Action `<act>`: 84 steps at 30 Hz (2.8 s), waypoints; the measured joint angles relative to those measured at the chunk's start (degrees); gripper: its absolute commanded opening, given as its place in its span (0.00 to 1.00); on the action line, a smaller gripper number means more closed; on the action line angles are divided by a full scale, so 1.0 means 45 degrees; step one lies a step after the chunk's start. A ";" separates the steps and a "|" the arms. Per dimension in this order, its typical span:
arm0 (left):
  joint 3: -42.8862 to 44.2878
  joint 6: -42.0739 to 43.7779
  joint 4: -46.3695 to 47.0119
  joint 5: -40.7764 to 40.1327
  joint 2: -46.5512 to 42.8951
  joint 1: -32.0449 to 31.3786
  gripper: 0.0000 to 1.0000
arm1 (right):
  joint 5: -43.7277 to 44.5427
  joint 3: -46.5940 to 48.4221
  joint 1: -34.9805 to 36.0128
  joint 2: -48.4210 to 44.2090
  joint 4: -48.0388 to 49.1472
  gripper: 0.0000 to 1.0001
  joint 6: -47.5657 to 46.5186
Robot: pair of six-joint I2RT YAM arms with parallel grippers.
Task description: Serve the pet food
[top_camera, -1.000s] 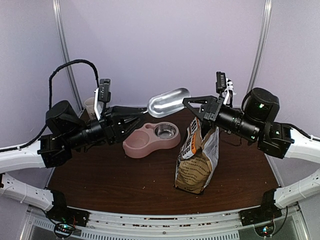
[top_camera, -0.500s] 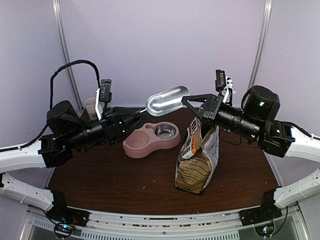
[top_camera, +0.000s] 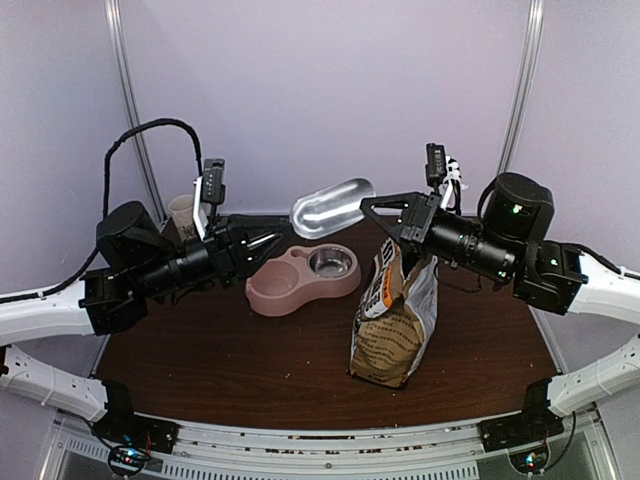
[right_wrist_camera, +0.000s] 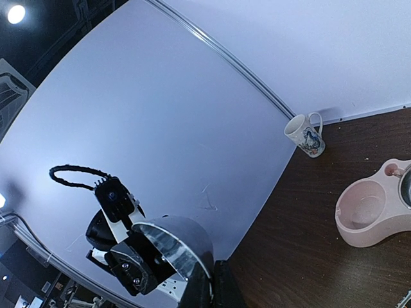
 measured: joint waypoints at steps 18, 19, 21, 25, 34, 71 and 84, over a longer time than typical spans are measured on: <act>-0.0039 -0.0257 0.0053 -0.0126 0.0340 0.0010 0.00 | 0.0316 0.0010 0.0010 -0.0073 -0.0087 0.00 -0.0053; -0.0039 -0.0277 0.0073 -0.0131 0.0350 0.0010 0.00 | 0.0345 0.0019 0.0010 -0.0073 -0.0112 0.00 -0.0053; -0.0039 -0.0301 0.0083 -0.0151 0.0374 0.0010 0.00 | 0.0408 0.0049 0.0010 -0.0083 -0.0204 0.05 -0.0058; 0.0049 -0.0471 -0.0160 -0.0374 0.0379 -0.0005 0.00 | 0.1039 0.0588 0.0029 -0.0136 -0.1506 0.34 -0.0641; 0.1059 -0.1263 -0.2176 -0.0661 0.0024 0.1078 0.00 | 0.5338 0.2531 -0.0083 -0.1491 -0.7213 0.64 -0.1501; 0.0971 -0.2278 -0.5139 0.0117 -0.1010 0.2501 0.00 | 0.4872 0.5003 -0.6042 0.0680 -1.4280 0.00 -0.3871; 0.0486 -0.2191 -0.5712 -0.0019 -0.1739 0.2511 0.00 | 0.3007 0.0816 -0.4133 -0.0005 -1.0627 0.00 -0.3031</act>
